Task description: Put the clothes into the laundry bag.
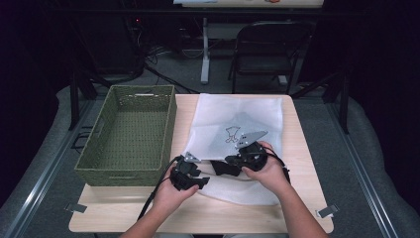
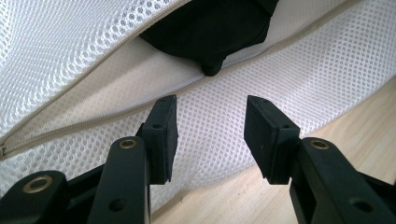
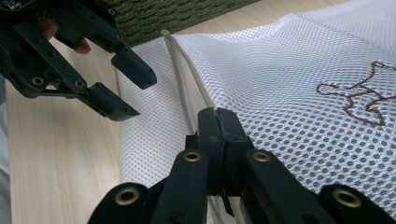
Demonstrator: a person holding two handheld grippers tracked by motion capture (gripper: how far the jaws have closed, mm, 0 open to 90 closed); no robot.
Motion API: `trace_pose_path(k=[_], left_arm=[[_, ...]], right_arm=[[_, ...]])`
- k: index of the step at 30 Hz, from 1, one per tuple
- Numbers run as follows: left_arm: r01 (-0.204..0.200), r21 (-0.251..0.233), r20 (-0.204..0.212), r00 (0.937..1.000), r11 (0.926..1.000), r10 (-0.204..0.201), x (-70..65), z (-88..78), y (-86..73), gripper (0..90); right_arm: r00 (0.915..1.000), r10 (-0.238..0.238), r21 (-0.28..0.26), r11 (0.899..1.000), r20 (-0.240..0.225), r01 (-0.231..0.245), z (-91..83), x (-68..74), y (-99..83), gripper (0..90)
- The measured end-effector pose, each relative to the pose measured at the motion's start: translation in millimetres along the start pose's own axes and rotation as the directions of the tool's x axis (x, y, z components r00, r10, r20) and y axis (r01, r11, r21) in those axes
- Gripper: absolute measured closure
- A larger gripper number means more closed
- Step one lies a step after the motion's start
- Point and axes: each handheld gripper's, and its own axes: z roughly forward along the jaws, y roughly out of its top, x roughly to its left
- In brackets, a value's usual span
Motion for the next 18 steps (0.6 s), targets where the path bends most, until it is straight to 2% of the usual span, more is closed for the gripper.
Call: trace_pose_path(k=[6,7,14,18], left_arm=[[-0.01,0.01,-0.01,0.9999,0.9999,0.01,1.4,-4.8,-4.0,54.8],[-0.002,0.008,-0.004,1.0,1.0,0.002,1.3,-5.7,-4.5,54.9],[-0.018,0.02,-0.002,0.9998,0.9996,0.018,1.6,-13.6,-10.0,54.9],[-0.022,0.018,-0.005,0.9997,0.9996,0.022,1.5,-17.8,-13.5,54.8]], right_arm=[[0.9999,0.003,0.008,1.0,-0.015,-0.002,-0.8,-2.3,-0.9,89.9],[0.9998,0.004,0.009,1.0,-0.018,-0.003,-0.6,-2.6,-1.0,89.9],[0.9997,-0.002,0.032,0.999,-0.023,0.003,0.6,-1.1,-1.9,89.9],[0.9996,-0.022,0.072,0.997,-0.018,0.023,0.7,-0.2,-2.0,89.9]])
